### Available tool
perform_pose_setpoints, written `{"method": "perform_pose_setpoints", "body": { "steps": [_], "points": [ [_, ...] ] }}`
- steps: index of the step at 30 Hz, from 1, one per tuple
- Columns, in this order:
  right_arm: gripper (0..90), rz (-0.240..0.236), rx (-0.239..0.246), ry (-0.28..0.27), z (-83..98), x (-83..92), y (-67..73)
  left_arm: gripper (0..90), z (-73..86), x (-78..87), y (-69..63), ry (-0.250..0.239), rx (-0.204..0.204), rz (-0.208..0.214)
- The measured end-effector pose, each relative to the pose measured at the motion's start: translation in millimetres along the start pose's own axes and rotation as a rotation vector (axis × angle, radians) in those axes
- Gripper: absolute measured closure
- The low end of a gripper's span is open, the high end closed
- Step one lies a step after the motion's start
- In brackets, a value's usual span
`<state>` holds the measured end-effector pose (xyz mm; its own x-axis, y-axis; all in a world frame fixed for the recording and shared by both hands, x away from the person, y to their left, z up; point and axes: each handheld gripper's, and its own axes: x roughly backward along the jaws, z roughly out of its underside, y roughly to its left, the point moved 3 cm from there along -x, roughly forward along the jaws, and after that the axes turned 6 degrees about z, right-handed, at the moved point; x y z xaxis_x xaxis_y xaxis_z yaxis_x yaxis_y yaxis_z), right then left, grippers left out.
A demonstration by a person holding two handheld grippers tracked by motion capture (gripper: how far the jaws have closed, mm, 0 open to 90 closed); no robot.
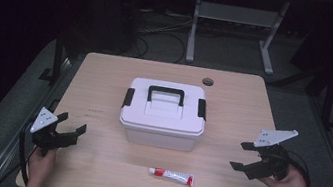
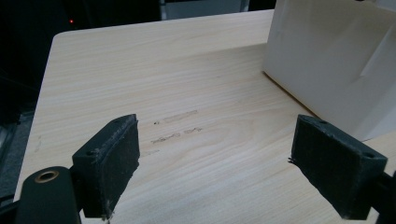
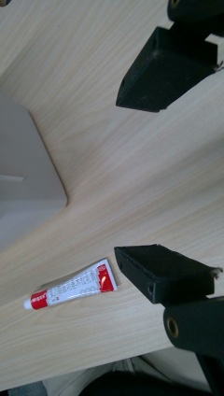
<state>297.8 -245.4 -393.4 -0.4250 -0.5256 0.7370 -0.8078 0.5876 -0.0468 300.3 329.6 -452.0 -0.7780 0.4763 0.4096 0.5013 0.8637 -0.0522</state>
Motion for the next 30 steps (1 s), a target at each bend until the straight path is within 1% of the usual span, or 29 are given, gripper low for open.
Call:
{"method": "perform_pose_setpoints", "body": {
  "steps": [2, 4, 5, 11, 15, 18, 19, 21, 23, 25, 30],
  "points": [
    [21.3, -0.003, 0.019, 0.009, -8.8, 0.5, -3.2, 14.7, 0.0, -0.6, -0.2, 0.002, 0.000, 0.002],
    [20.7, -0.010, 0.024, 0.011, -15.4, 0.5, -5.2, 14.7, 0.1, -0.7, -0.3, 0.005, -0.003, 0.002],
    [20.4, -0.018, 0.029, 0.016, -19.1, 0.4, -6.2, 14.7, 0.1, -0.7, -0.4, 0.005, -0.004, 0.002],
    [18.6, -0.027, 0.073, 0.053, -39.7, -1.6, -12.0, 14.7, -0.2, -0.3, 0.4, 0.000, -0.001, -0.002],
    [17.8, -0.035, 0.094, 0.057, -52.4, -1.5, -15.2, 14.7, 0.2, -0.5, 1.7, 0.004, 0.002, -0.002],
    [17.8, -0.045, 0.105, 0.056, -60.5, -1.1, -17.4, 14.7, -0.1, -0.6, 2.1, 0.003, -0.002, -0.004],
    [17.7, -0.048, 0.104, 0.063, -63.2, -1.2, -17.9, 14.7, -0.1, -0.8, 1.8, 0.002, 0.002, -0.003],
    [17.2, -0.050, 0.116, 0.072, -68.9, -1.9, -19.9, 14.7, -0.2, -0.7, 2.3, 0.005, -0.004, -0.003],
    [16.6, -0.057, 0.120, 0.076, -73.6, -2.2, -21.1, 14.7, -0.2, -0.4, 2.9, 0.006, -0.008, -0.006],
    [16.6, -0.067, 0.122, 0.076, -79.5, -2.7, -22.8, 14.7, 0.0, 0.0, 3.4, 0.006, -0.004, -0.004],
    [16.6, -0.081, 0.144, 0.091, -93.3, -5.6, -24.8, 14.7, -0.5, 0.8, 3.5, 0.001, -0.005, -0.003]
  ]
}}
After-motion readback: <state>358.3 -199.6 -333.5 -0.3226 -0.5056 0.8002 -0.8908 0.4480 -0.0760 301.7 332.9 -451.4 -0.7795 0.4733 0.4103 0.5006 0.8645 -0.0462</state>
